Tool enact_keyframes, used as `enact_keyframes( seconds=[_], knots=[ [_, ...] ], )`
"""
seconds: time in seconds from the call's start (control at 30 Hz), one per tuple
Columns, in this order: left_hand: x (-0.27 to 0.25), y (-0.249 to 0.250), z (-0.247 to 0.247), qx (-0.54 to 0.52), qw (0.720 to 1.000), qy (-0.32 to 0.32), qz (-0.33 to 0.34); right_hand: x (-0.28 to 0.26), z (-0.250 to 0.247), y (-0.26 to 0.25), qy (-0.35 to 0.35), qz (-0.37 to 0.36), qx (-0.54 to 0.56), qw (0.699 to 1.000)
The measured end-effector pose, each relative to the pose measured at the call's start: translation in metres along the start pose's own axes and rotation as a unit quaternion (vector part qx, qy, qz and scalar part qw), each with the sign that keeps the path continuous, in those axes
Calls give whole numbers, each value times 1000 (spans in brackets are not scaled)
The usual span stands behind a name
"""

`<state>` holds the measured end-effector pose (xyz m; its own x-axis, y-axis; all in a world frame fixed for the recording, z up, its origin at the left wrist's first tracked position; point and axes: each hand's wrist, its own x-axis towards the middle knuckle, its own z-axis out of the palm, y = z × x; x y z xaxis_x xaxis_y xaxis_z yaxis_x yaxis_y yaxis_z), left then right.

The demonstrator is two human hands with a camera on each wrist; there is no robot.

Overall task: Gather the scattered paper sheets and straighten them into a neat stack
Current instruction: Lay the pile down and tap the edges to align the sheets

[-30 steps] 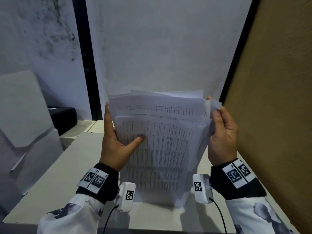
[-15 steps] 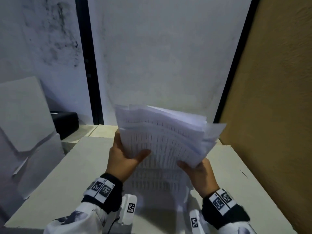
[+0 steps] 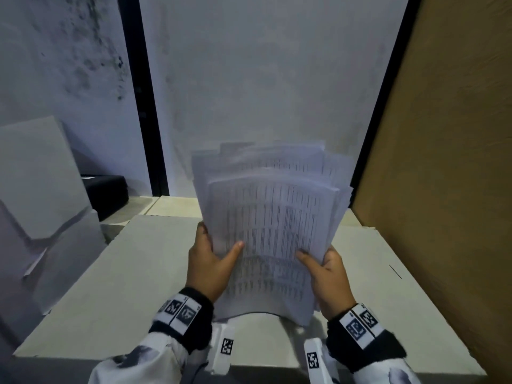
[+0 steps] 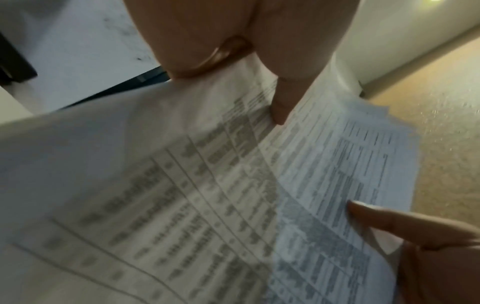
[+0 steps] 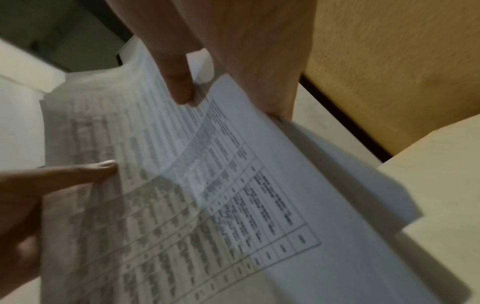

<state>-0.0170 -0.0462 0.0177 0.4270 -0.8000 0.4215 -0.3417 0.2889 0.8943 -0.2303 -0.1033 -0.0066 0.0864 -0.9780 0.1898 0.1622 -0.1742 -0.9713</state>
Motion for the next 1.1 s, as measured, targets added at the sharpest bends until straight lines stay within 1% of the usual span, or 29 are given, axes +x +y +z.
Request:
enact_keyframes(
  seconds=[0.1, 0.17, 0.2, 0.27, 0.33, 0.37, 0.4, 0.47, 0.53, 0.6, 0.63, 0.7, 0.77, 0.8, 0.83, 0.9, 0.97, 1.0, 1.03, 1.1],
  knots=[
    [14, 20, 6, -2, 999, 17, 49, 4, 11, -15, -2, -22, 5, 1000],
    [22, 28, 3, -19, 998, 8, 63, 7, 9, -24, 11, -44, 22, 999],
    [22, 27, 0, -30, 998, 0, 59, 8, 3, -24, 17, -50, 25, 998],
    [14, 11, -7, -45, 998, -22, 26, 4, -9, -16, 21, -56, 2, 998],
    [0, -10, -10, -54, 998, -38, -23, -4, -13, 1, 6, -30, -29, 999],
    [-6, -18, -9, -52, 997, -38, -38, -7, -12, 8, -3, -13, -35, 999],
    [-7, -21, -6, -45, 998, -32, -39, -8, -8, 10, -7, -5, -42, 999],
    [0, -12, 0, -23, 1000, -19, -10, -3, 3, 2, -9, -17, -50, 999],
    [13, 6, 3, -7, 1000, -15, 19, 3, 8, -12, -5, -46, -43, 998],
    [21, 14, -1, -10, 999, -9, 46, 7, 5, -20, -10, -67, -26, 997],
    [20, 12, -4, -11, 999, -9, 48, 7, 1, -20, -11, -66, -20, 998],
    [8, -3, -10, -15, 999, -23, 16, 0, -7, -7, -10, -51, -40, 998],
    [-12, -24, -10, -20, 998, -34, -50, -14, -9, 7, -11, -37, -70, 997],
    [-20, -32, -8, -9, 997, -30, -66, -20, -7, 13, -8, -36, -87, 996],
    [-23, -34, -5, -1, 998, -17, -59, -24, -4, 14, -1, -36, -111, 993],
    [-17, -27, 1, 10, 1000, 13, -20, -18, 4, 9, 34, -36, -157, 986],
    [-1, -10, 2, 31, 999, 22, 7, -5, 8, 0, 68, -37, -150, 986],
    [8, 0, 0, 49, 998, 15, 21, 3, 7, -7, 77, -48, -138, 986],
    [15, 9, -4, 65, 997, 5, 30, 8, 5, -14, 73, -60, -123, 988],
    [18, 14, -9, 96, 994, 0, 58, 8, 2, -18, 38, -75, -101, 991]
  ],
)
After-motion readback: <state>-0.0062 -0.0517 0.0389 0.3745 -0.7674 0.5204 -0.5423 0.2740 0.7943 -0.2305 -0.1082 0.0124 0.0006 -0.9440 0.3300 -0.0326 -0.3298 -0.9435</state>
